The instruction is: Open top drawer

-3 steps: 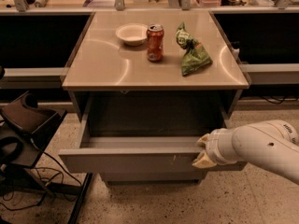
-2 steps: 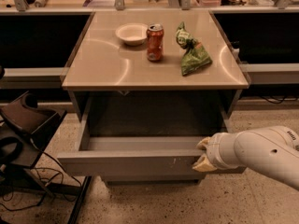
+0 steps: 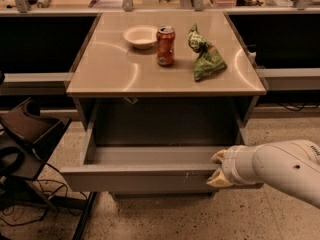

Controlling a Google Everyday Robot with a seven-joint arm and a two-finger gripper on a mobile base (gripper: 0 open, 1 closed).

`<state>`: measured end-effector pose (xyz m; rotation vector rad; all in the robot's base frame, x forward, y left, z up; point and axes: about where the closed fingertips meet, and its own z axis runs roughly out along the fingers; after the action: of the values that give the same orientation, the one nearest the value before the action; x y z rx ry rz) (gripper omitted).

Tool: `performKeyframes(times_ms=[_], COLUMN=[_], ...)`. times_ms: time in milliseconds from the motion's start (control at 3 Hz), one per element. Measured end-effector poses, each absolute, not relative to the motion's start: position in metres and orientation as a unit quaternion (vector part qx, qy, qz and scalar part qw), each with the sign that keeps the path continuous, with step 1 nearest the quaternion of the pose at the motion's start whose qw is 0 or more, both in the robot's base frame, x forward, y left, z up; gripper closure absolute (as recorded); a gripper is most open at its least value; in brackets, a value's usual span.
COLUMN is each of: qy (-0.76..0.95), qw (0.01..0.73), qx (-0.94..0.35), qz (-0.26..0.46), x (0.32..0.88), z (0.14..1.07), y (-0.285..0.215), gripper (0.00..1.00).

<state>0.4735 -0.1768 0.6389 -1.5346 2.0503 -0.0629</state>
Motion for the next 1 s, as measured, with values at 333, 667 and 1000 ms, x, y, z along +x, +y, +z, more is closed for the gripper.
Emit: performKeyframes(times_ms=[333, 667, 1000], qy=[0.767, 0.766, 0.766], qw=[0.286, 0.289, 0.289], qx=[-0.574, -0.574, -0.574], qz=[-0.024, -0.023, -0.023], x=[0.4733, 0.4656, 0.4655], z=[0.6421, 0.6397, 0.6420], y=[-0.1768, -0.1767, -0.1768], gripper=[1.00, 1.00, 1.00])
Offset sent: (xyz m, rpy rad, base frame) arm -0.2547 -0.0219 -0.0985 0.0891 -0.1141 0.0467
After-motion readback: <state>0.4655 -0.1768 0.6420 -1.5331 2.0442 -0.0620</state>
